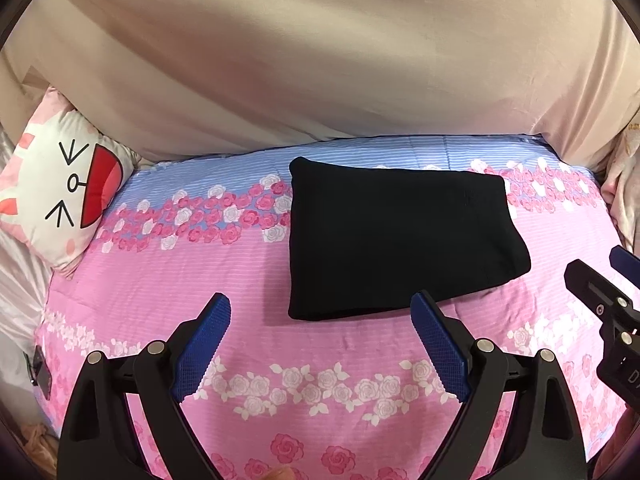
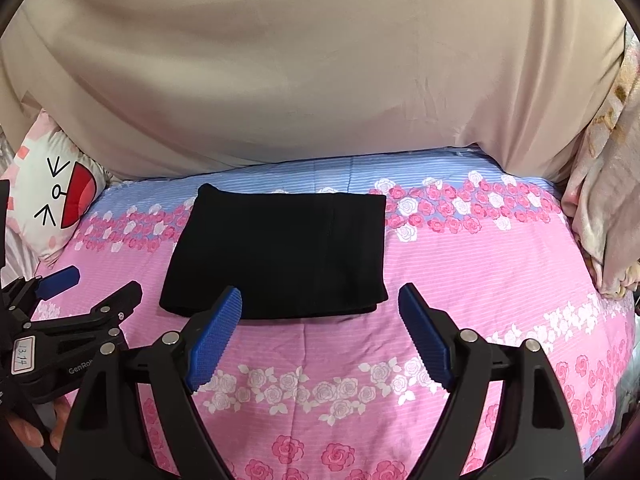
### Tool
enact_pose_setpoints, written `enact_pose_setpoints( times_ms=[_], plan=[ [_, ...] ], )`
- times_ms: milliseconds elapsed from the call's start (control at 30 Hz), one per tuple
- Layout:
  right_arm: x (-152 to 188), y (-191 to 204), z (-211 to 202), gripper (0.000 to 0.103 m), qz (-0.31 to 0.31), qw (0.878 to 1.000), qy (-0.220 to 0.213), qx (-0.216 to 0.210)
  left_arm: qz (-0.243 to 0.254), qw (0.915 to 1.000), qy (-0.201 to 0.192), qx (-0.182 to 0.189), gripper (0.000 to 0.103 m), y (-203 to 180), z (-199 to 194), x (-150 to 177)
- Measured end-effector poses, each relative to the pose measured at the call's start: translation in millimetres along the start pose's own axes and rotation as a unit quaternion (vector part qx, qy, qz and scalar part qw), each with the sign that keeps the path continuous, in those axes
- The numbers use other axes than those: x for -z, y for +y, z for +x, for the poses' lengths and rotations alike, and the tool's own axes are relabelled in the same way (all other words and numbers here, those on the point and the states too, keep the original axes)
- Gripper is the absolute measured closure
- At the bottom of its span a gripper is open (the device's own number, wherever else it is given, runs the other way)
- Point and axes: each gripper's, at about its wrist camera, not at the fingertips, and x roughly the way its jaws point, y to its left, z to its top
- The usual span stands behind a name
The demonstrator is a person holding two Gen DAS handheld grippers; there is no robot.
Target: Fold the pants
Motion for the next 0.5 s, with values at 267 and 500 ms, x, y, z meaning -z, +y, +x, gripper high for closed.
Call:
enact_pose_setpoints(
  times_ms=[267, 500],
  plan=[
    [5.1, 0.0, -2.6, 0.024, 0.001, 1.0, 0.002, 0.0, 0.005, 1.0, 0.0, 0.001, 0.014, -1.7, -1.7, 2.0],
    [5.9, -1.3, -4.5, 0.024, 0.003, 1.0, 0.0, 0.001, 0.009, 0.9999, -0.004, 0.005, 0.014, -4.1, -5.3, 3.3]
  ],
)
